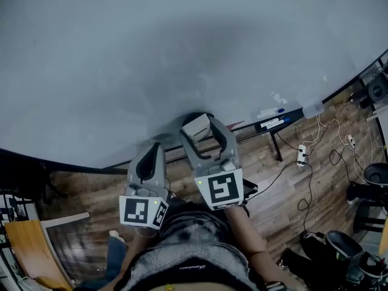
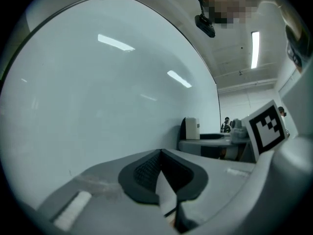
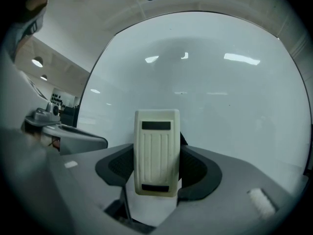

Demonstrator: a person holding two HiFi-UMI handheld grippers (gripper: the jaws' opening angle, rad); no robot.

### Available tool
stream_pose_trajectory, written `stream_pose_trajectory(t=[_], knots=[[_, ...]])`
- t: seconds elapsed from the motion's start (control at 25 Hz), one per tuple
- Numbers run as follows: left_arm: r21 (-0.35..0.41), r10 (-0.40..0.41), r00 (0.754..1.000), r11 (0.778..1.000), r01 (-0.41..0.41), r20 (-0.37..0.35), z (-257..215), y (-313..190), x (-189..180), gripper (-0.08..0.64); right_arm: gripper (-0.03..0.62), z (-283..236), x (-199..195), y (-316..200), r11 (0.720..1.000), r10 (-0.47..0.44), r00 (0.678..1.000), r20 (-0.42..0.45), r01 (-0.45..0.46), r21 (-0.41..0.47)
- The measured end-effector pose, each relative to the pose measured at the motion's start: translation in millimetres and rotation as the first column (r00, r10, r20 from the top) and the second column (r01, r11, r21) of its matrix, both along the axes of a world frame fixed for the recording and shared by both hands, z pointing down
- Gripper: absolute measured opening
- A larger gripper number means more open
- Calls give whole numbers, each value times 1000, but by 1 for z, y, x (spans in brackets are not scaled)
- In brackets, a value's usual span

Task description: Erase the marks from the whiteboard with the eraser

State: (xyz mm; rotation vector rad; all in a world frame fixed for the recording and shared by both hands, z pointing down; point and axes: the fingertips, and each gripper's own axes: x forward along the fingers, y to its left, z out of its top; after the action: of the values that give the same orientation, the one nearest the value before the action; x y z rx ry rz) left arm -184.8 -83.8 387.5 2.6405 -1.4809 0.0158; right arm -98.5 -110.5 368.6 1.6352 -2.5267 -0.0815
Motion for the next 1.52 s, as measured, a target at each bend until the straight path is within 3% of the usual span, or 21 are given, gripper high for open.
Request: stream_pose_trajectory(t=[0.44, 0.68, 1.52], knots=[[79, 63, 998, 995, -63, 12, -19, -6, 48, 3, 259, -8, 34, 19, 999, 33, 996, 88, -35, 18], [118, 110, 993, 986, -115, 42, -28, -8, 68, 3, 259, -13, 44, 20, 998, 61, 994, 87, -64, 25], [72, 114, 993, 991, -116, 31, -25, -10, 69, 3, 259, -15, 33, 16, 999, 37, 997, 64, -39, 29]])
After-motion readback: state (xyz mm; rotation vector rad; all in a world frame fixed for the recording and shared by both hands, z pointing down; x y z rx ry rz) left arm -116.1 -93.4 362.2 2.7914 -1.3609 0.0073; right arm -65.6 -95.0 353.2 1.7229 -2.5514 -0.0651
